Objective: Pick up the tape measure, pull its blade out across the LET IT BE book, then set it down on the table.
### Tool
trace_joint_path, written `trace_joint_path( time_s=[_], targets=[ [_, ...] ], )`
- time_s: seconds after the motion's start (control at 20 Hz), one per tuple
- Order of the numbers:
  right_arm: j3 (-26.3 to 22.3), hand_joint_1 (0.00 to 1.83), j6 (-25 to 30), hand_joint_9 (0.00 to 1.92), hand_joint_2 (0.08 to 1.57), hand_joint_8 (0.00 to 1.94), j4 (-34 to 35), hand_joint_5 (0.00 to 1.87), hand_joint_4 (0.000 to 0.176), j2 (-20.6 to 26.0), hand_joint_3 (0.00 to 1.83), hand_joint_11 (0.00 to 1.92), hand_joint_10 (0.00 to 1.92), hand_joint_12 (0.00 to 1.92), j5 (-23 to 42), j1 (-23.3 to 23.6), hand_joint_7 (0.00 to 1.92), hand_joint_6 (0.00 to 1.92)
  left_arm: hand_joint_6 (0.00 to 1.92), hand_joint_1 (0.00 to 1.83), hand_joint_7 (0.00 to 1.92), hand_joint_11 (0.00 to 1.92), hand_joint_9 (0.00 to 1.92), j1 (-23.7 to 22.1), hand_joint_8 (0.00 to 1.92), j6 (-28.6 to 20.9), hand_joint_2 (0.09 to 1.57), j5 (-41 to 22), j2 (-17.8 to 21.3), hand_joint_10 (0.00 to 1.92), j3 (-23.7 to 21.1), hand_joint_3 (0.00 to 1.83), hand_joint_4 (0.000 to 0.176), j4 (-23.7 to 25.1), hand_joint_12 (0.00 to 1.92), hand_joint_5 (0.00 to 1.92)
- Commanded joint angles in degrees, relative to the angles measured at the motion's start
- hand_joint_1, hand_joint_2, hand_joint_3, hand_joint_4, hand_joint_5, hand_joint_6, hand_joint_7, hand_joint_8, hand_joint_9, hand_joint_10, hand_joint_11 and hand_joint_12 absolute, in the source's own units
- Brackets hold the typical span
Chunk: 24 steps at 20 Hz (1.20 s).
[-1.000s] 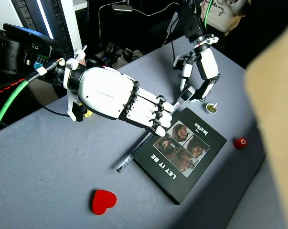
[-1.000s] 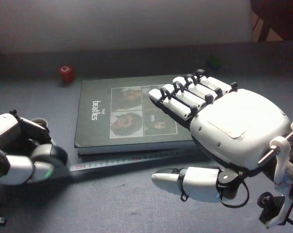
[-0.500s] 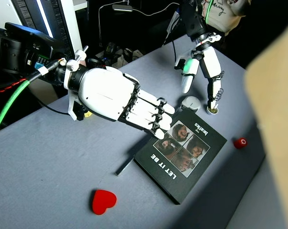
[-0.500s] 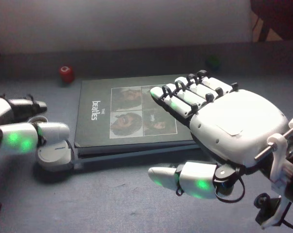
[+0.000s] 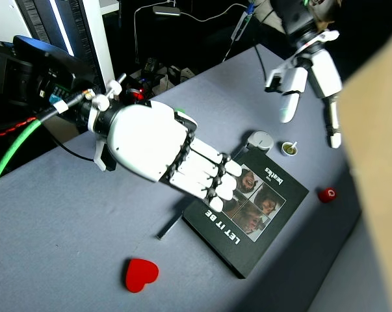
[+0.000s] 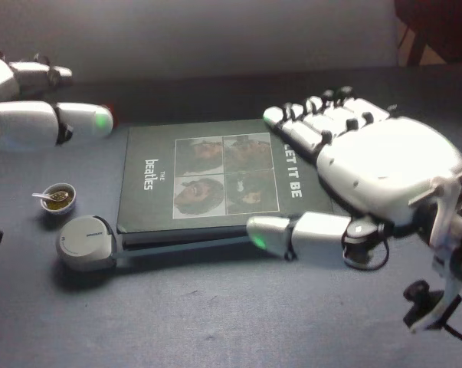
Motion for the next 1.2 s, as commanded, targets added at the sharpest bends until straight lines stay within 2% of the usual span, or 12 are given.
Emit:
trace_joint_path(
  time_s=[0.0,0.15,0.2,0.3,0.35,0.45,0.5,0.55,0.65,0.7,0.75,1.15],
  targets=[
    [0.0,0.07,0.4,0.04,1.08,0.0,-3.7,0.0,0.0,0.2,0.01,0.0,0.0,0.47,3.9,0.9,0.05,0.0,0.0,0.31,0.27,0.17,0.29,-1.6,0.0,1.6,0.92,-3.5,0.1,0.0,-0.4,0.0,0.0,0.3,0.53,0.27],
    [0.0,0.07,0.4,0.15,1.1,0.02,-3.7,0.12,0.0,0.2,0.0,0.0,0.03,0.69,4.5,1.0,0.18,0.03,0.01,0.32,0.36,0.25,0.41,-8.1,0.01,15.4,0.94,-3.1,-0.9,0.01,-3.2,0.0,0.0,-9.2,0.56,0.35],
    [0.0,0.12,0.4,0.4,1.13,0.05,-3.7,0.33,0.0,0.2,0.01,0.02,0.09,1.06,4.5,1.0,0.43,0.05,0.02,0.4,0.61,0.43,0.62,-11.1,0.02,21.6,0.93,-4.1,-1.6,0.04,-4.9,0.0,0.0,-13.9,0.6,0.57],
    [0.0,0.23,0.4,0.55,1.17,0.14,-3.7,0.61,0.0,0.2,0.0,0.22,0.6,1.39,4.7,1.1,0.68,0.18,0.06,0.45,0.82,0.64,0.85,-14.2,0.08,30.4,0.95,-6.8,-2.8,0.13,-7.4,0.0,0.0,-20.9,0.78,0.79],
    [0.0,0.32,0.4,0.56,1.17,0.38,-3.7,0.67,0.0,0.1,0.0,0.36,1.1,1.6,4.8,1.1,0.75,0.51,0.08,0.47,0.89,0.71,0.86,-14.6,0.2,31.7,0.96,-8.6,-3.2,0.47,-8.7,0.0,0.0,-22.2,0.96,0.91],
    [0.0,0.32,0.3,0.56,1.17,0.38,-3.7,0.67,0.0,0.1,0.0,0.36,1.1,1.6,5.2,1.0,0.75,0.51,0.08,0.47,0.89,0.71,0.86,-14.5,0.2,31.8,0.96,-12.3,-4.1,0.47,-11.3,0.0,0.0,-23.0,0.96,0.91],
    [0.0,0.66,0.2,1.0,1.12,1.63,-3.7,0.77,0.0,0.0,0.0,1.22,1.76,1.86,5.3,1.1,0.8,1.63,1.17,0.57,0.82,0.85,0.86,-14.0,1.23,31.7,1.04,-13.9,-4.8,1.43,-12.6,0.01,0.0,-22.7,1.65,0.8],
    [0.0,0.79,0.2,1.41,1.14,1.88,-3.7,0.98,0.0,0.0,0.0,1.69,1.89,1.91,5.3,1.1,1.13,1.86,1.77,0.68,0.89,0.93,0.93,-13.2,1.78,29.7,1.09,-14.9,-5.3,1.82,-13.4,0.01,0.0,-21.0,1.87,0.85],
    [0.0,0.82,0.0,1.62,1.18,1.94,-3.7,1.19,0.0,-0.2,0.0,1.85,1.92,1.92,5.9,1.1,1.37,1.92,1.92,0.74,1.02,1.04,1.02,-11.3,1.92,26.8,1.12,-19.7,-6.5,1.92,-15.2,0.0,0.0,-19.9,1.92,0.98],
    [0.0,0.8,-0.1,1.66,1.23,1.94,-3.7,1.28,0.14,-0.2,0.0,1.88,1.92,1.92,6.2,1.1,1.43,1.92,1.92,0.75,1.16,1.17,1.15,-10.4,1.92,26.6,1.14,-23.0,-7.1,1.92,-16.2,0.0,0.0,-21.2,1.92,1.13],
    [0.0,0.77,-0.1,1.71,1.27,1.94,-3.7,1.32,0.175,-0.3,0.01,1.92,1.92,1.92,6.5,1.1,1.5,1.92,1.92,0.71,1.28,1.32,1.3,-9.4,1.92,26.3,1.18,-28.1,-7.9,1.92,-17.7,0.01,0.0,-23.0,1.92,1.23],
    [0.1,0.91,-0.1,1.71,1.31,1.94,-3.7,1.29,0.176,-0.4,0.0,1.92,1.92,1.92,6.5,1.0,1.52,1.92,1.92,0.63,1.3,1.4,1.33,-6.7,1.92,24.6,1.25,-35.0,-12.7,1.92,-19.1,0.0,0.0,-23.1,1.92,1.16]
  ],
)
